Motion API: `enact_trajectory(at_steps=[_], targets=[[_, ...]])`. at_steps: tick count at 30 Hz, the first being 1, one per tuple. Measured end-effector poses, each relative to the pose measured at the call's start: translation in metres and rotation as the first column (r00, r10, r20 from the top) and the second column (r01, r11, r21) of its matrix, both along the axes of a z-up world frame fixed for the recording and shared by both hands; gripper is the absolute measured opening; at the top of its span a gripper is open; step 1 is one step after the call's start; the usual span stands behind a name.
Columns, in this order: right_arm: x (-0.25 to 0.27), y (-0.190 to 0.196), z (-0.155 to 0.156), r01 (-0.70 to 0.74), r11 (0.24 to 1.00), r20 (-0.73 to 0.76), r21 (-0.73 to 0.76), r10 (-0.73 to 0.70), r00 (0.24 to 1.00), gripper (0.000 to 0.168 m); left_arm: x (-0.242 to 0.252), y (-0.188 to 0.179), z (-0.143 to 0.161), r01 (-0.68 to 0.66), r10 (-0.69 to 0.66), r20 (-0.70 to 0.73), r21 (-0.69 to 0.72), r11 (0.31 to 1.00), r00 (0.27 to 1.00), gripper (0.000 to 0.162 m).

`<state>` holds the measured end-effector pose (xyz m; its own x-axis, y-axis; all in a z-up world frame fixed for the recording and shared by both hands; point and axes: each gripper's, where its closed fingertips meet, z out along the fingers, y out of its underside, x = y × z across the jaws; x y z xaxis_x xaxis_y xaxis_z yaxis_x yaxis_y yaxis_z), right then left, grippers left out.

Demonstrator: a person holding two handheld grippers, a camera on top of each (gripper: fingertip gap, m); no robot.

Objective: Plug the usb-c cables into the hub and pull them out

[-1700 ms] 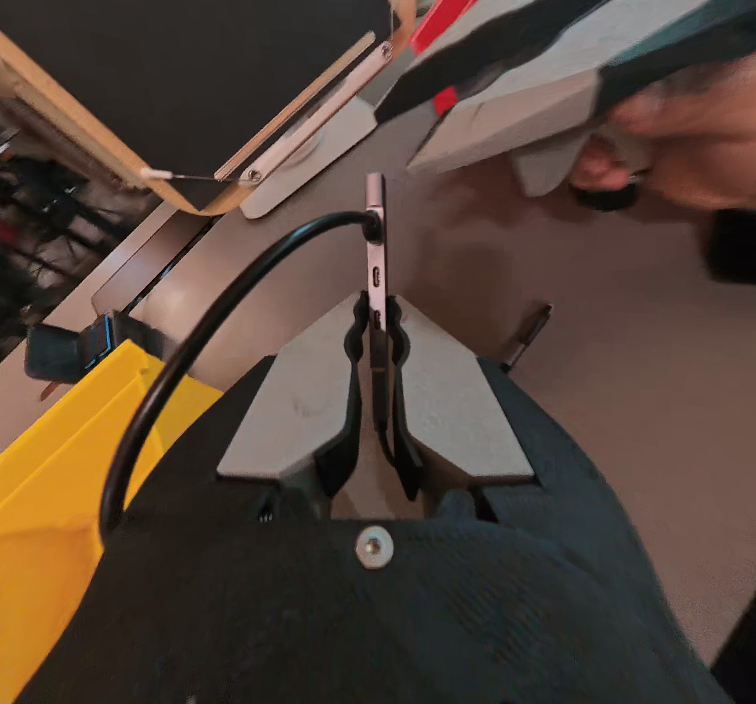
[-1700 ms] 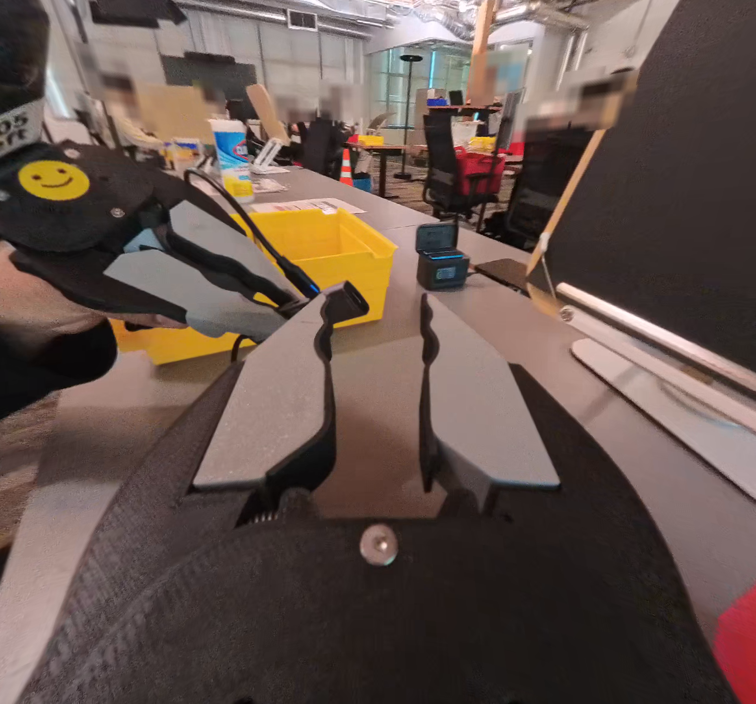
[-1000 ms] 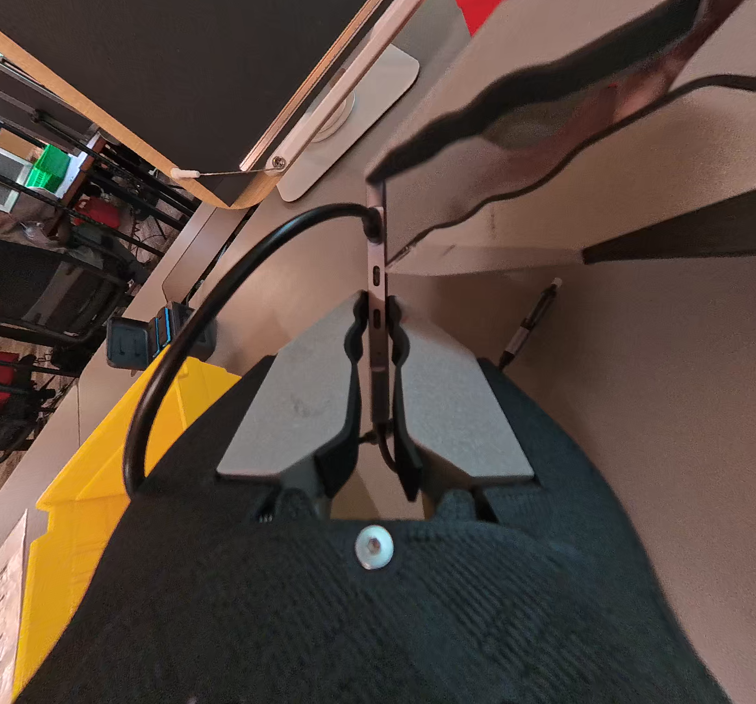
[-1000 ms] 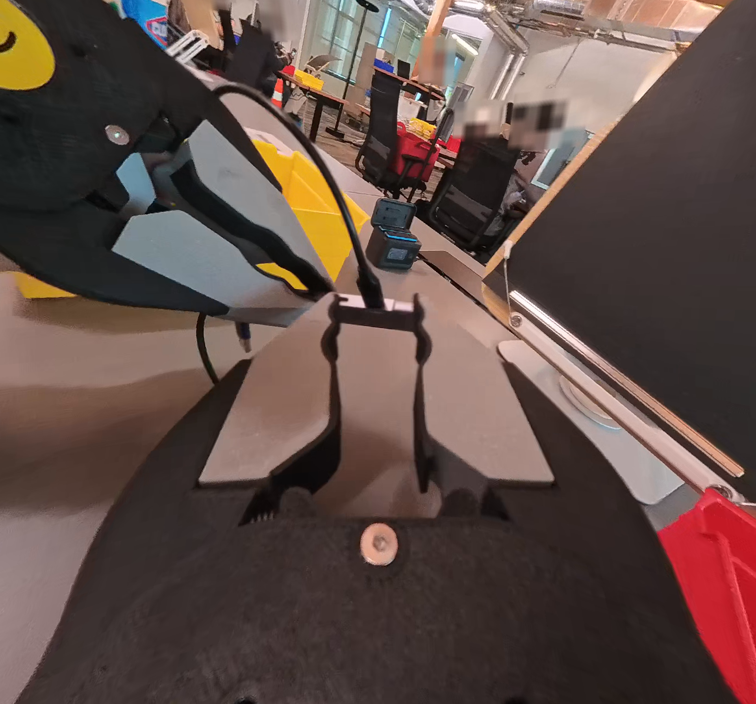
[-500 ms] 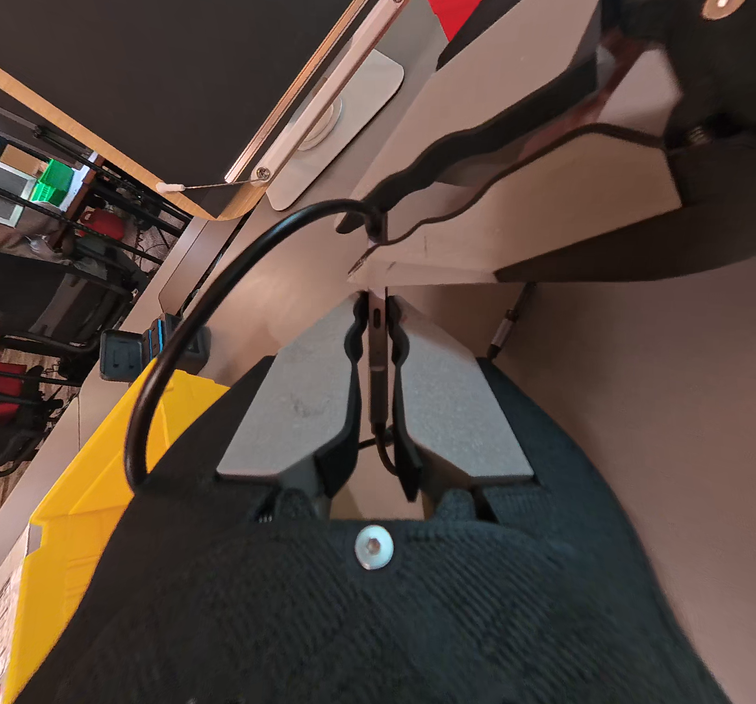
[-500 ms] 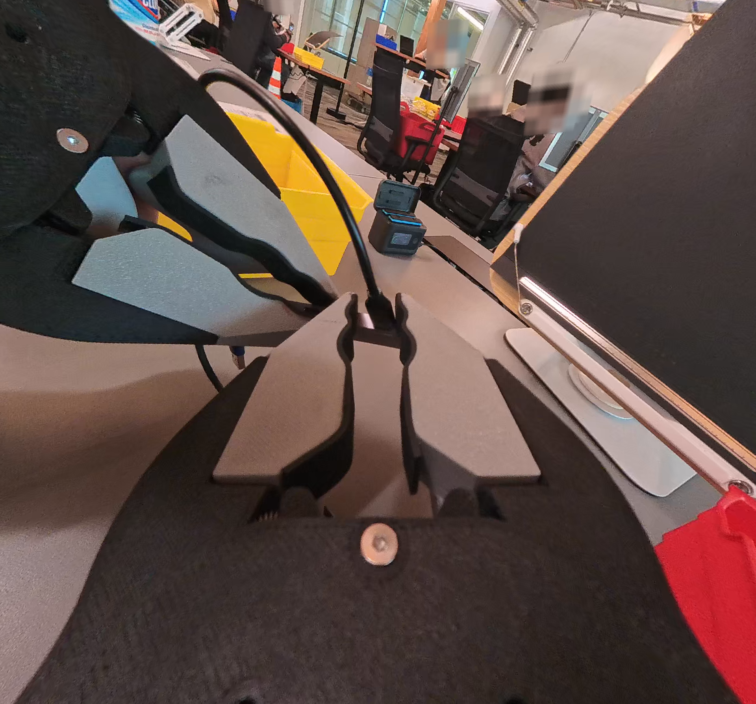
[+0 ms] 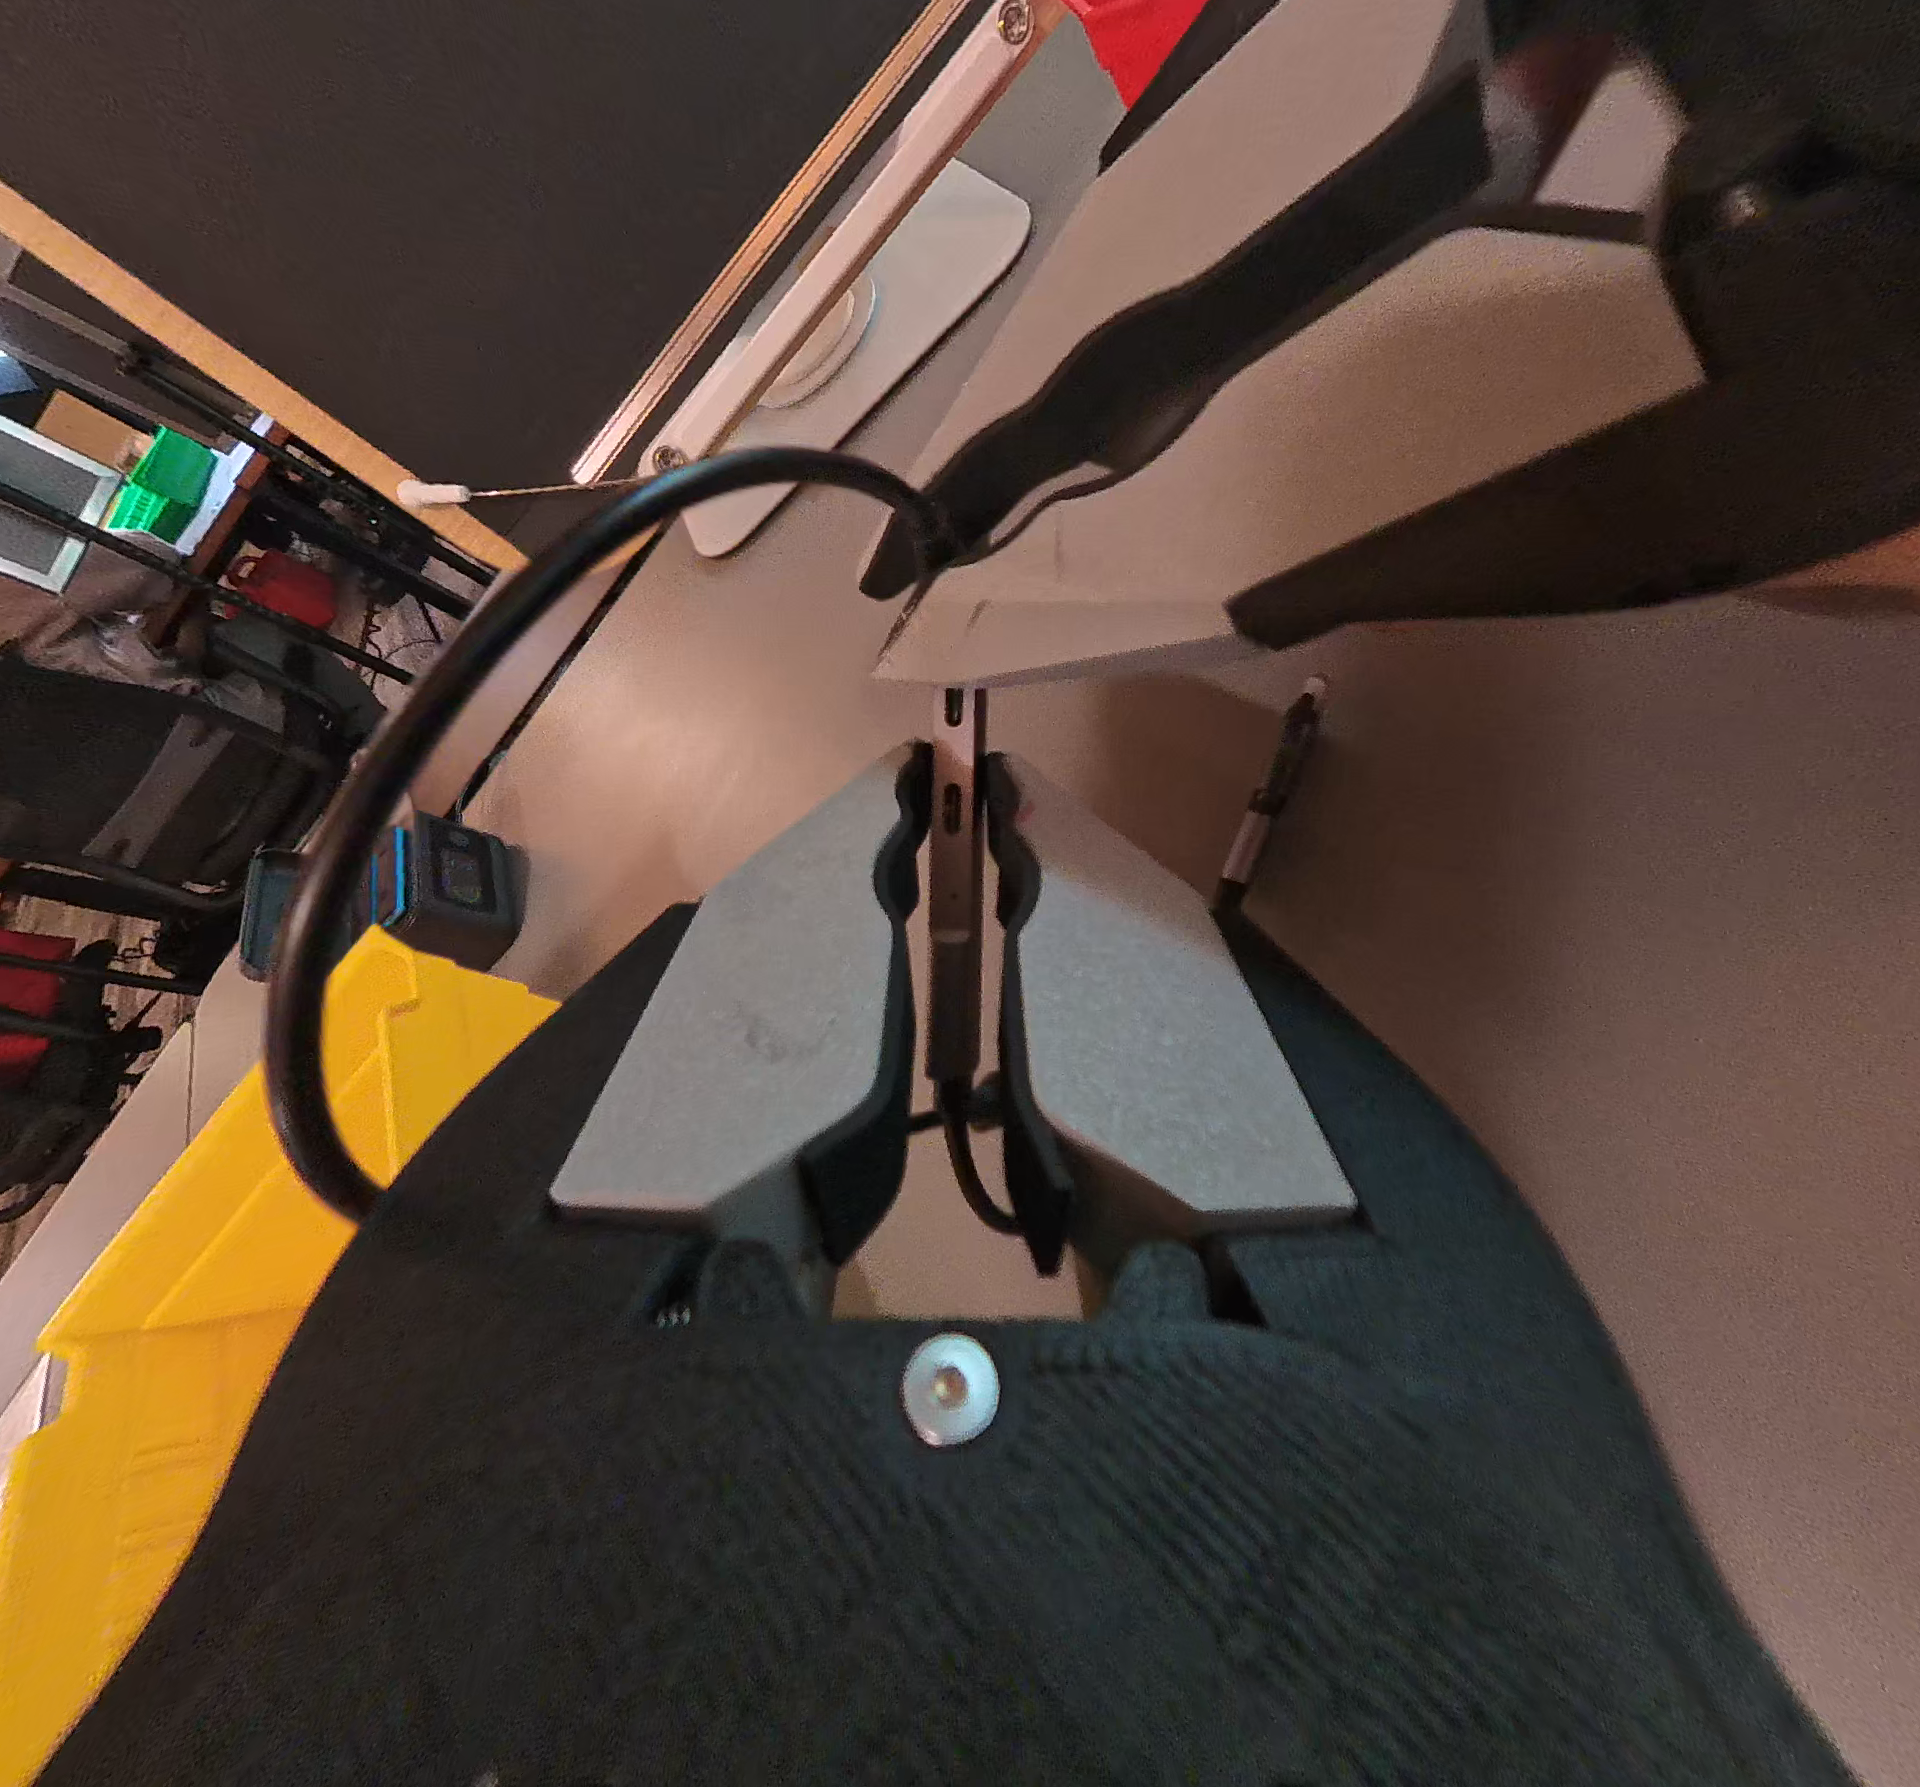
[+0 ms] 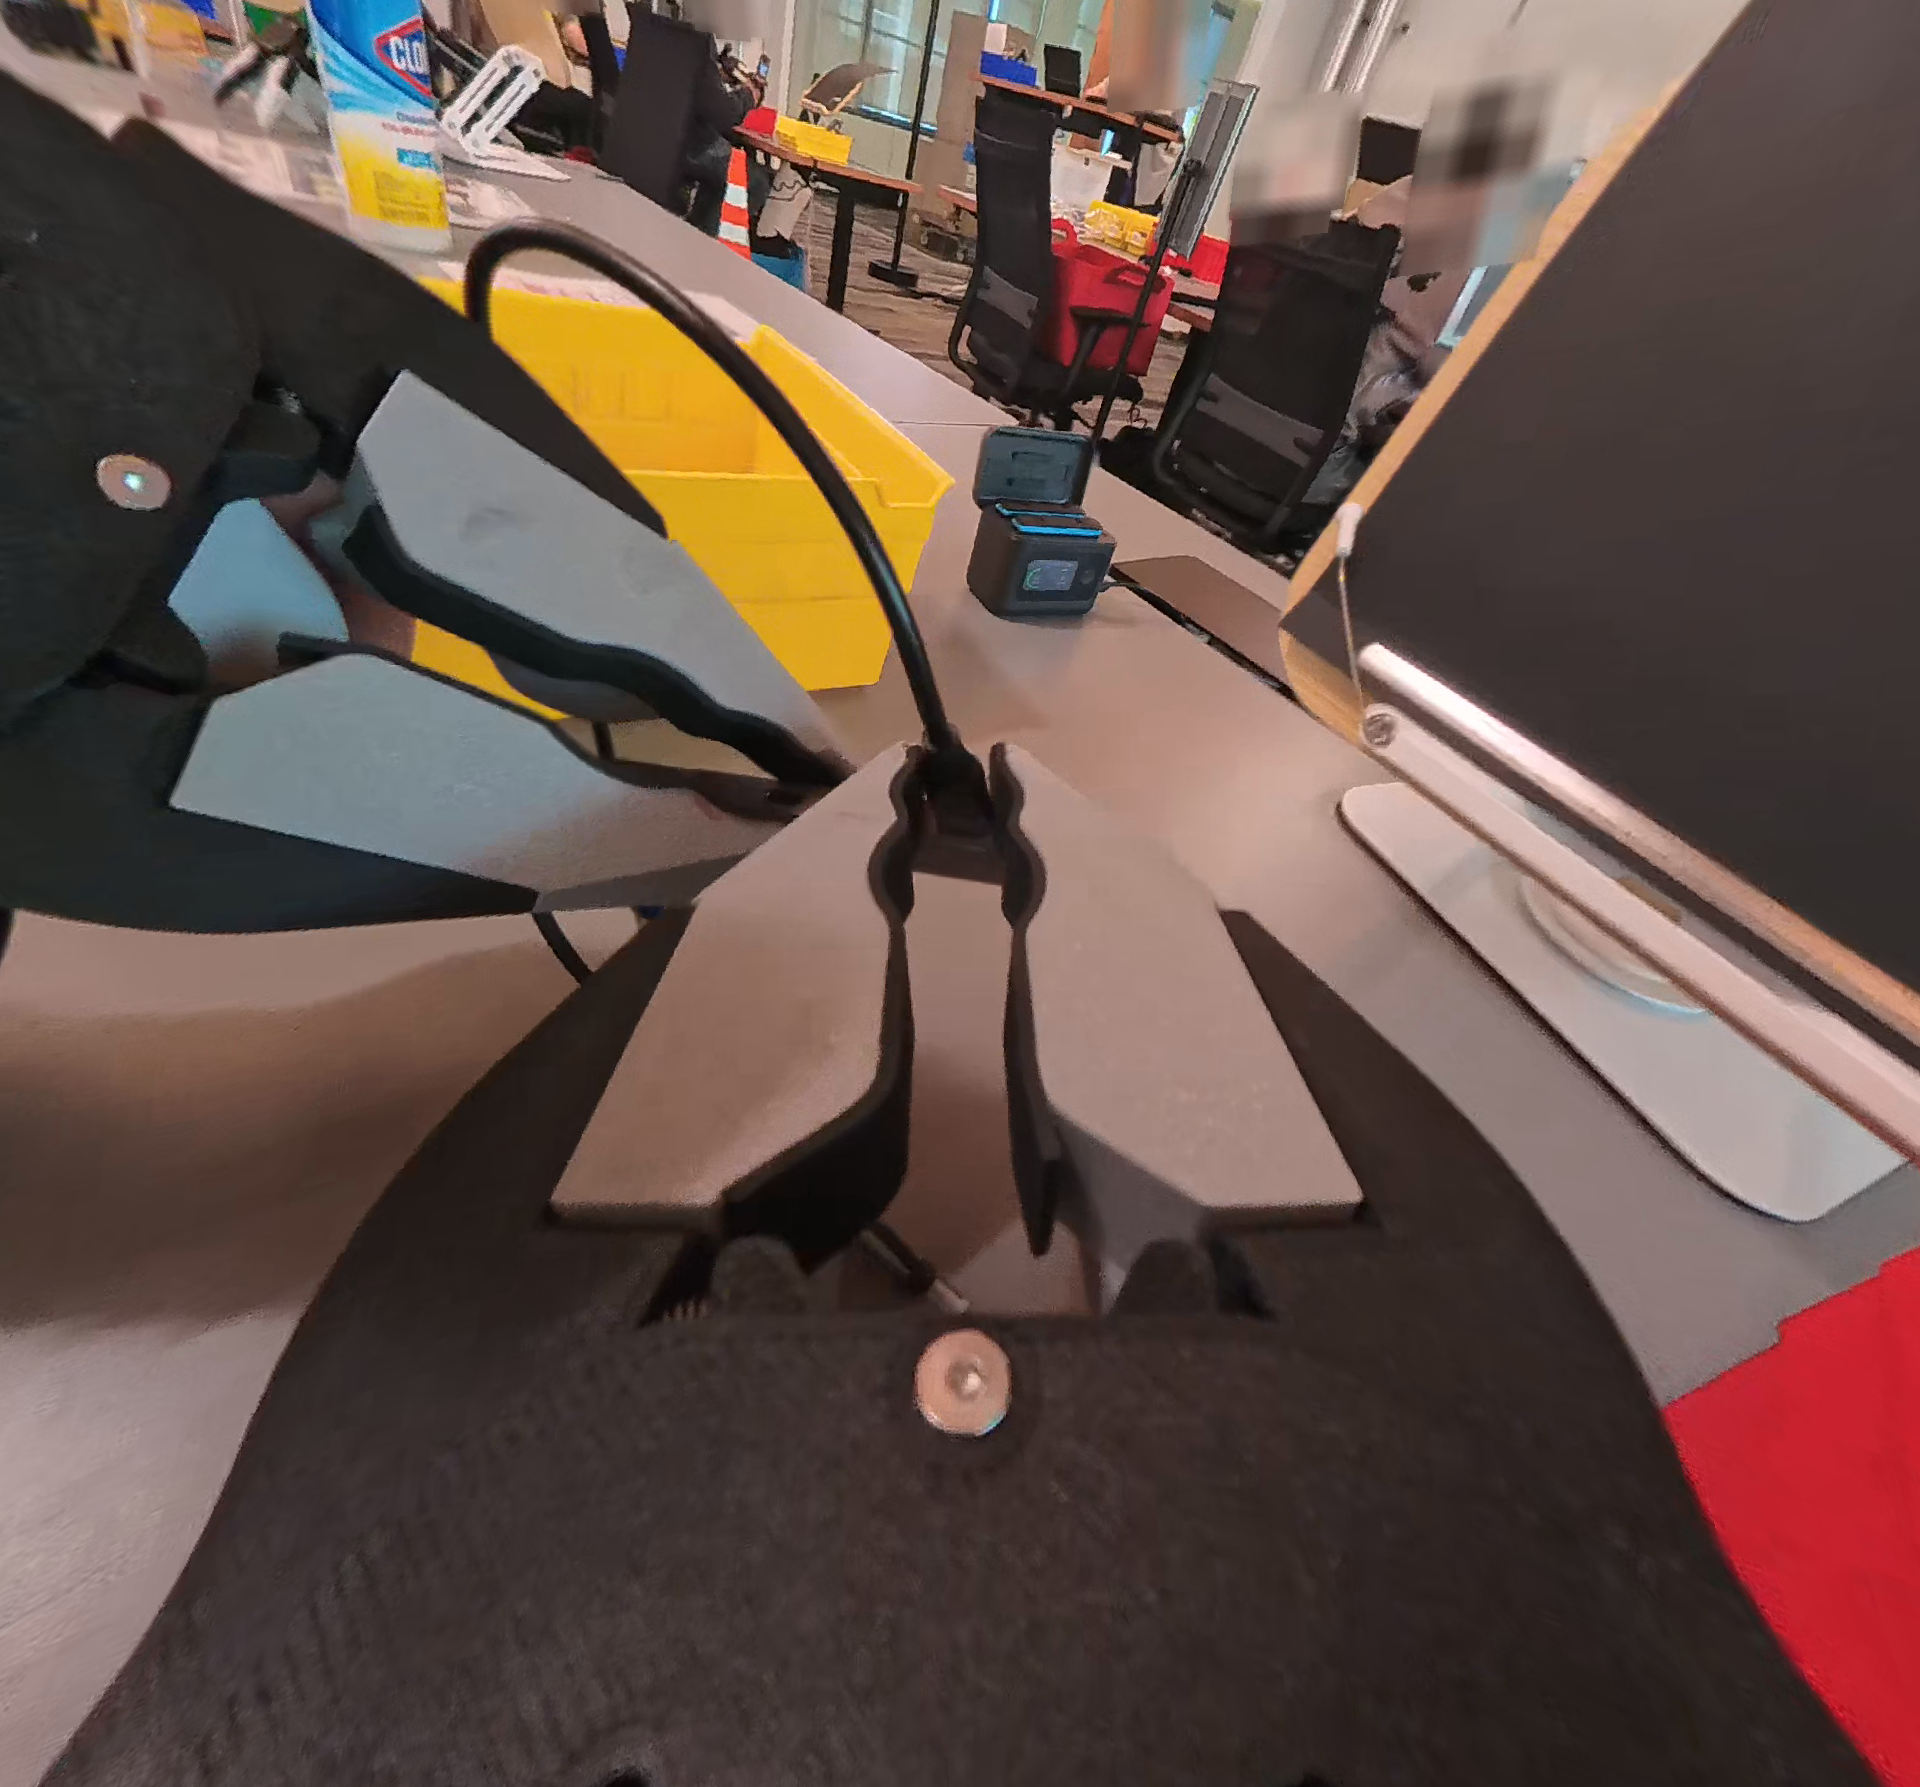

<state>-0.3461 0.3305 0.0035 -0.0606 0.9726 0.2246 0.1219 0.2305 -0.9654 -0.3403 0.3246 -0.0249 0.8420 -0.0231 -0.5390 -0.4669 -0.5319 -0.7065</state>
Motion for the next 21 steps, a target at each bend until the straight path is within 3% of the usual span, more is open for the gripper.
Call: enact_trajectory(at_steps=[6,11,13,16,21], targets=[[-0.002,0.000,-0.006,-0.118,0.938,0.012,-0.327,0.129,0.992,0.009,0.005,0.012,-0.001,0.040,-0.041,0.021,0.034,0.999,0.999,0.009],[-0.001,-0.001,-0.017,-0.212,0.753,0.014,-0.623,0.282,0.959,0.010,0.005,0.012,-0.012,0.089,-0.089,0.011,-0.022,0.996,0.996,0.009],[0.000,-0.008,-0.016,-0.254,0.691,0.002,-0.676,0.347,0.938,0.011,0.007,0.006,-0.013,0.152,-0.142,0.153,-0.053,0.987,0.978,0.008],[0.004,-0.018,-0.008,-0.320,0.673,-0.019,-0.667,0.414,0.910,0.009,0.014,-0.004,-0.006,0.260,-0.236,0.446,0.007,0.966,0.863,0.008],[0.014,-0.036,-0.002,-0.419,0.681,-0.019,-0.600,0.511,0.859,0.007,0.026,-0.020,0.001,0.344,-0.316,0.610,0.075,0.936,0.727,0.008]])
